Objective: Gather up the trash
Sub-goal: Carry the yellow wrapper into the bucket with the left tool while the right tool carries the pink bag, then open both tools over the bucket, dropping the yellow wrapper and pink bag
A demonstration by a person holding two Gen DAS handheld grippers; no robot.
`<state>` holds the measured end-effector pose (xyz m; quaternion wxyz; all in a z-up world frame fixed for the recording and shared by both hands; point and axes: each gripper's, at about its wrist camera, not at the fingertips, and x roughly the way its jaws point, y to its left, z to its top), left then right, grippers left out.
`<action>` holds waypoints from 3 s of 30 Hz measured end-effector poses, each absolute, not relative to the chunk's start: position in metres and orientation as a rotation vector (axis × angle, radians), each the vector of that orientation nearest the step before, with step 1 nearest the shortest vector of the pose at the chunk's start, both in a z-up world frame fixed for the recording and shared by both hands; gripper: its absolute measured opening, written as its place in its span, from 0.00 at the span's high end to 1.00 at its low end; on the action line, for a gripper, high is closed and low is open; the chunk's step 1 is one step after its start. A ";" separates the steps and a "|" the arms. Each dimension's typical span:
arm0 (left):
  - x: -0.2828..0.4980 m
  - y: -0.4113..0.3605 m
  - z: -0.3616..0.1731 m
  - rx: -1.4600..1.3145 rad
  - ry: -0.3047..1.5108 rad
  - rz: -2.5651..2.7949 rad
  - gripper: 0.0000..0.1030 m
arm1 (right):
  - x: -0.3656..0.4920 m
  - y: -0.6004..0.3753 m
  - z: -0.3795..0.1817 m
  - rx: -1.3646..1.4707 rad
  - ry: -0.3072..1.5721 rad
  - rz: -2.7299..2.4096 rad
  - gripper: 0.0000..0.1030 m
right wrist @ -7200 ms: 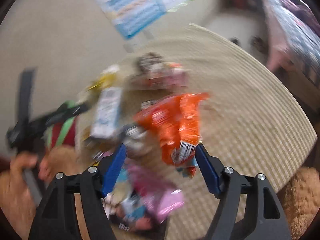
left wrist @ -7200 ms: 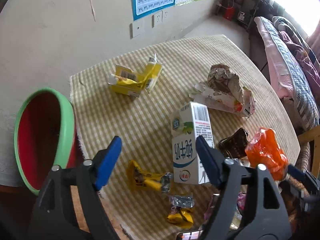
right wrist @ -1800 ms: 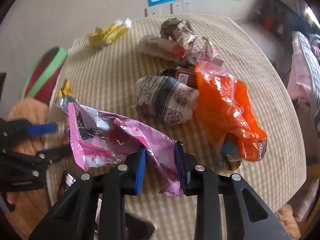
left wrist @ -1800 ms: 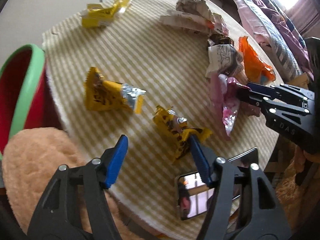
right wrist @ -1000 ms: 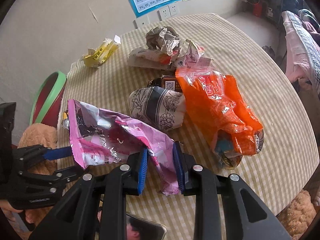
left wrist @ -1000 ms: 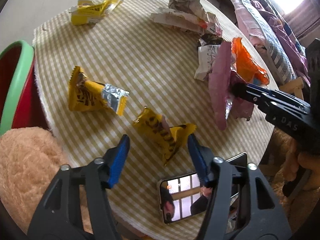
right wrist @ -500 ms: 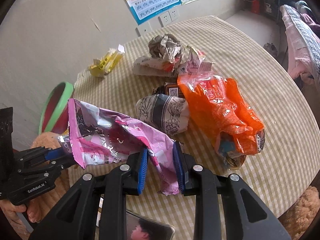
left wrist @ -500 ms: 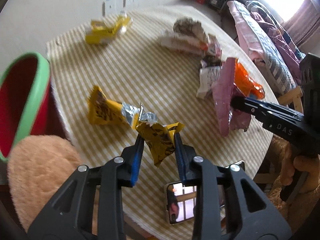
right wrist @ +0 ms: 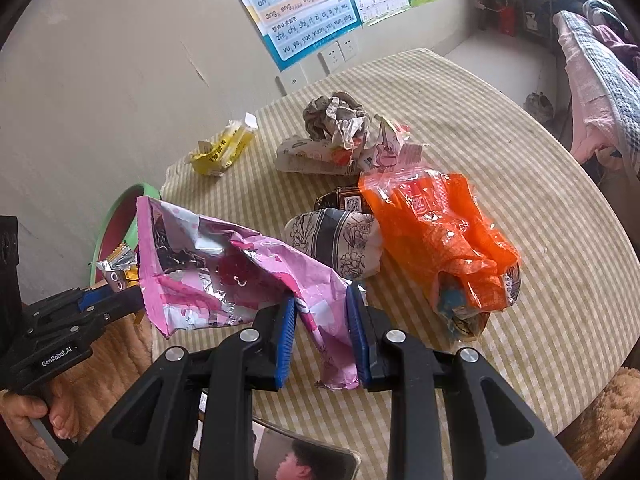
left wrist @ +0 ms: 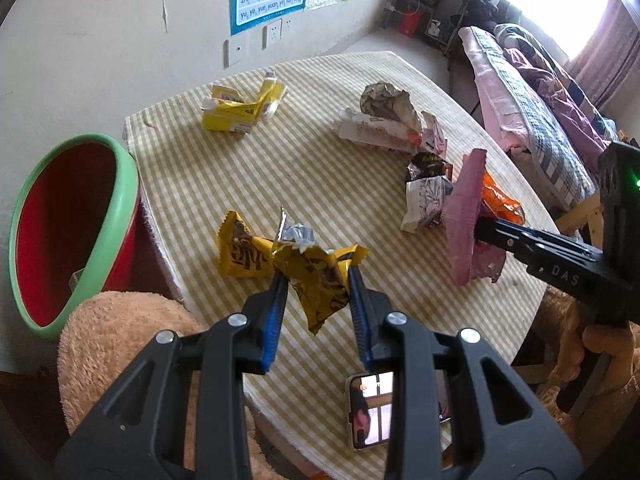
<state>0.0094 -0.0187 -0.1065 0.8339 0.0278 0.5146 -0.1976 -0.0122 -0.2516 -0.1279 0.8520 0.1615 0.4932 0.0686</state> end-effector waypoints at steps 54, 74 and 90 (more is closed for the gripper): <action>0.043 0.182 -0.101 -0.224 0.973 -0.025 0.71 | 0.067 -0.070 -0.090 0.319 1.093 0.397 0.75; 0.046 0.209 -0.110 -0.249 0.990 0.027 0.71 | 0.099 -0.012 -0.078 0.292 1.090 0.463 0.73; 0.046 0.218 -0.106 -0.266 0.957 0.081 0.29 | 0.124 0.023 -0.075 0.375 1.065 0.532 0.50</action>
